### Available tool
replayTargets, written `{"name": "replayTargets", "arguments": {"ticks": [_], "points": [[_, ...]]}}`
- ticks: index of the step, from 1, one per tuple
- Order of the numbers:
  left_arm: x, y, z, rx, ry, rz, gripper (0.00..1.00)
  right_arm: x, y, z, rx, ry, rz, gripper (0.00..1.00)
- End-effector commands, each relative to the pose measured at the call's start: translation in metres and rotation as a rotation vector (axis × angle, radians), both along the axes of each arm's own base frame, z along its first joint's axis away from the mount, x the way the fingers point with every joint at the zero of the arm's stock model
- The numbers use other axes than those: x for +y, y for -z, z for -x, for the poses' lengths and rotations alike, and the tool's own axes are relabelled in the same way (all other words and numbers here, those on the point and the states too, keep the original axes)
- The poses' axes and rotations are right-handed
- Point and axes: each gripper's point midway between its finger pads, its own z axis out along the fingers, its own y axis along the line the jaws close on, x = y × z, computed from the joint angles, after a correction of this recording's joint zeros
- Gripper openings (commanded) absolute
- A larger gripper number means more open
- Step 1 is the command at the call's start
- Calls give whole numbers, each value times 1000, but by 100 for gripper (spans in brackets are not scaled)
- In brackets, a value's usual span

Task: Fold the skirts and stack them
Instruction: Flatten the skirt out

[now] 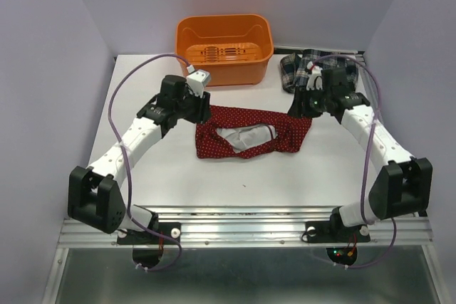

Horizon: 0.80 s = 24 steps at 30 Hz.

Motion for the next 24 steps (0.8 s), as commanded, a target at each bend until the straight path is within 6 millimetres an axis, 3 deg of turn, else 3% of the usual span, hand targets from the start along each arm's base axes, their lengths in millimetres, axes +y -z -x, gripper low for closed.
{"name": "replayTargets", "arguments": {"ticks": [1, 6, 12, 17, 24], "points": [[-14, 14, 4, 74, -141, 119, 50, 15, 37, 4, 82, 81, -17, 48], [-18, 34, 13, 104, -149, 130, 50, 27, 58, -3, -13, 49, 28, 41], [-23, 58, 15, 161, -155, 116, 50, 28, 83, 3, -73, 11, 114, 43], [-23, 74, 11, 199, -181, 103, 50, 30, 86, 1, -142, 25, 153, 45], [-28, 75, 6, 212, -175, 110, 50, 33, 93, -3, -197, 60, 195, 48]]}}
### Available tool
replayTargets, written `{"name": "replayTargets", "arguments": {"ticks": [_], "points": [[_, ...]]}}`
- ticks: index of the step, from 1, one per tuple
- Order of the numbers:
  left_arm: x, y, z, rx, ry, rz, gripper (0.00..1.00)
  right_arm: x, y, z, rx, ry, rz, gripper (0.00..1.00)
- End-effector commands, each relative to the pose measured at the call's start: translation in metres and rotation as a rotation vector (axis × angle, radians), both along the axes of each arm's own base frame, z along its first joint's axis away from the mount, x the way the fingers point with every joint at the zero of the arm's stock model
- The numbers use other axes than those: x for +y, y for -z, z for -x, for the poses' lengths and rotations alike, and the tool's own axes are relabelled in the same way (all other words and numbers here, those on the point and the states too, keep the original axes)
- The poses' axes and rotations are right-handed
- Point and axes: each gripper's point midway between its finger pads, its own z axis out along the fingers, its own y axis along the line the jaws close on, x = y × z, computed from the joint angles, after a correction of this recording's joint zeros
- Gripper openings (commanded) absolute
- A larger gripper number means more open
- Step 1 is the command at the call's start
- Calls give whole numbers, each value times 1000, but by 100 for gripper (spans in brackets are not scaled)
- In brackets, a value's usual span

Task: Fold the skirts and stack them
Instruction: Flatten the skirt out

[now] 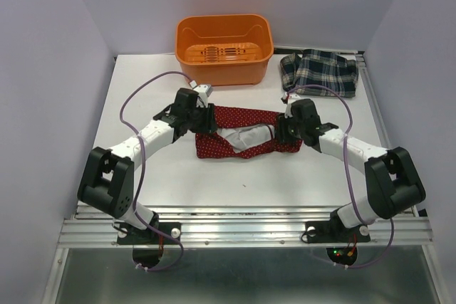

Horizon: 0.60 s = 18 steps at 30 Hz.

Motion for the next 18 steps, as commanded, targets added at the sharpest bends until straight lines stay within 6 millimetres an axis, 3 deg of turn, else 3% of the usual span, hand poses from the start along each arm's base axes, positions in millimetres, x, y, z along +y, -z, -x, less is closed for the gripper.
{"name": "replayTargets", "arguments": {"ticks": [1, 5, 7, 10, 13, 18], "points": [[-7, -14, -8, -44, -5, 30, 50, 1, -25, -24, -160, 33, 17, 48], [-3, -8, -4, -30, -16, 21, 50, -7, -37, -35, -224, 74, 49, 37], [0, -5, -4, -26, -32, 9, 49, -9, -41, -38, -230, 81, 61, 21], [4, -2, -5, -23, -58, -8, 47, -15, -50, -39, -237, 106, 83, 6], [7, -1, -4, -17, -72, -18, 46, -19, -57, -40, -247, 115, 101, 1], [14, -4, -7, -29, -104, -48, 48, -20, -70, -41, -256, 126, 96, 1]]}}
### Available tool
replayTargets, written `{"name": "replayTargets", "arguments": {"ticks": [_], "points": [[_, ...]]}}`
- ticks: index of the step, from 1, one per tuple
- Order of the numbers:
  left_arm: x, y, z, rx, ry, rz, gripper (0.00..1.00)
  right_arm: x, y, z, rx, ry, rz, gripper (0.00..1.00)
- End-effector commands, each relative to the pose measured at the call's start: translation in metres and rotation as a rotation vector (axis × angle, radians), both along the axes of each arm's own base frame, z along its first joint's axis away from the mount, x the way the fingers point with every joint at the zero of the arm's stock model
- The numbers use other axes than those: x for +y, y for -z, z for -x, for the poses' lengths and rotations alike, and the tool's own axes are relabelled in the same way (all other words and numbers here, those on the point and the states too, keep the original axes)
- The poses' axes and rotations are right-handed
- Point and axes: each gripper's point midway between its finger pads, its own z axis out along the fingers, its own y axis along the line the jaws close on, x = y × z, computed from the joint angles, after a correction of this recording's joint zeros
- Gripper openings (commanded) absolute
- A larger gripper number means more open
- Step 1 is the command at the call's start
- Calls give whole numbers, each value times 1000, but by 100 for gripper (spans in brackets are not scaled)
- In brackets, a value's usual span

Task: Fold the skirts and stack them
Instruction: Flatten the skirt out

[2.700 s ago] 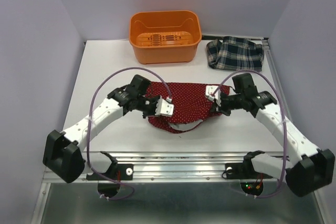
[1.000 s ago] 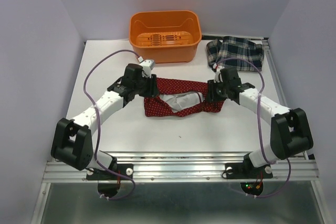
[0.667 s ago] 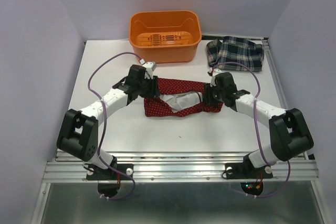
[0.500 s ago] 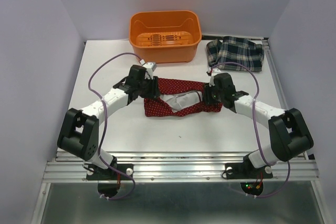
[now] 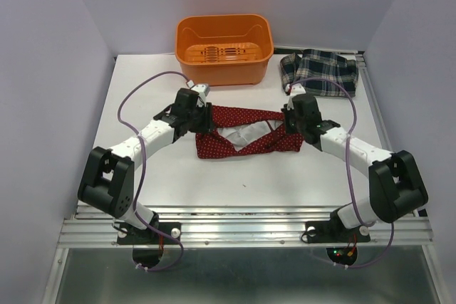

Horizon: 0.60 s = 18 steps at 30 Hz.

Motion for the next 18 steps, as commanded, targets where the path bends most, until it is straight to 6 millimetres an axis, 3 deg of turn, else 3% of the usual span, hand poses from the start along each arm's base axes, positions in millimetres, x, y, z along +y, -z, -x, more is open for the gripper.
{"name": "replayTargets", "arguments": {"ticks": [1, 7, 12, 18], "points": [[6, -9, 0, -27, -35, -11, 48, 1, -43, -12, -100, 19, -14, 1], [12, -14, 7, -30, -37, -26, 51, 9, -56, -13, -91, 6, -60, 0], [-1, -25, 10, -27, -4, 25, 50, 14, -62, -14, -86, 0, -84, 1], [-12, -8, 26, 37, 30, 63, 51, 14, -63, -15, -89, -3, -80, 1]]}}
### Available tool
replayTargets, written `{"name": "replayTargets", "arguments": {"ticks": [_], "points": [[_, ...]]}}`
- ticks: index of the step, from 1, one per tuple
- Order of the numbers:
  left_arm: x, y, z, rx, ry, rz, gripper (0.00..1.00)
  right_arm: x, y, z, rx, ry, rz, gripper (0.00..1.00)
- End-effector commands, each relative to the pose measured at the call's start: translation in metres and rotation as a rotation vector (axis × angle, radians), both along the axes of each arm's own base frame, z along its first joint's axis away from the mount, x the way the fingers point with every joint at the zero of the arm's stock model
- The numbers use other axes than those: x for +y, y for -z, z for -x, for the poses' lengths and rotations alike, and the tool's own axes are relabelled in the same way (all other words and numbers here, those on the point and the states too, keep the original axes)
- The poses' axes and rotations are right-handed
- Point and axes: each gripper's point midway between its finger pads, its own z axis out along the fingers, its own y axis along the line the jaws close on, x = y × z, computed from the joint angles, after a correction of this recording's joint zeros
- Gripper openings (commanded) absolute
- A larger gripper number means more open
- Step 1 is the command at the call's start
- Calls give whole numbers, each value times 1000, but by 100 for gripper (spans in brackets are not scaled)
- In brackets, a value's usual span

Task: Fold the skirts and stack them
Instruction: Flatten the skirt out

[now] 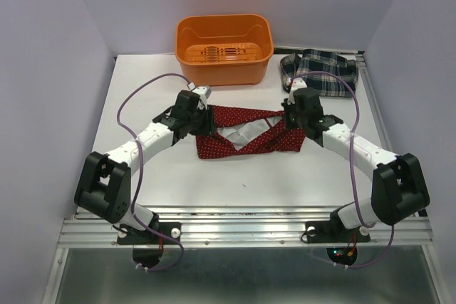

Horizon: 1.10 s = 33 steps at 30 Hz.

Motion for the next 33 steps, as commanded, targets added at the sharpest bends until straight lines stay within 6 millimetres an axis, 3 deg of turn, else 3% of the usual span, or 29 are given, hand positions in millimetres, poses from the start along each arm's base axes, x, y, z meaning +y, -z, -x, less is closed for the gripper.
{"name": "replayTargets", "arguments": {"ticks": [1, 14, 22, 33], "points": [[-11, 2, 15, 33, 34, 62, 51, 7, -33, -9, -72, -1, -37, 1], [-27, 15, -8, 64, 22, 84, 53, 6, -38, -4, -77, -4, -49, 1], [-7, 11, -33, 47, -79, 121, 52, 5, -39, -1, -75, -3, -52, 1], [-15, 17, -37, 68, -55, 158, 55, 7, -41, -1, -76, -10, -63, 1]]}}
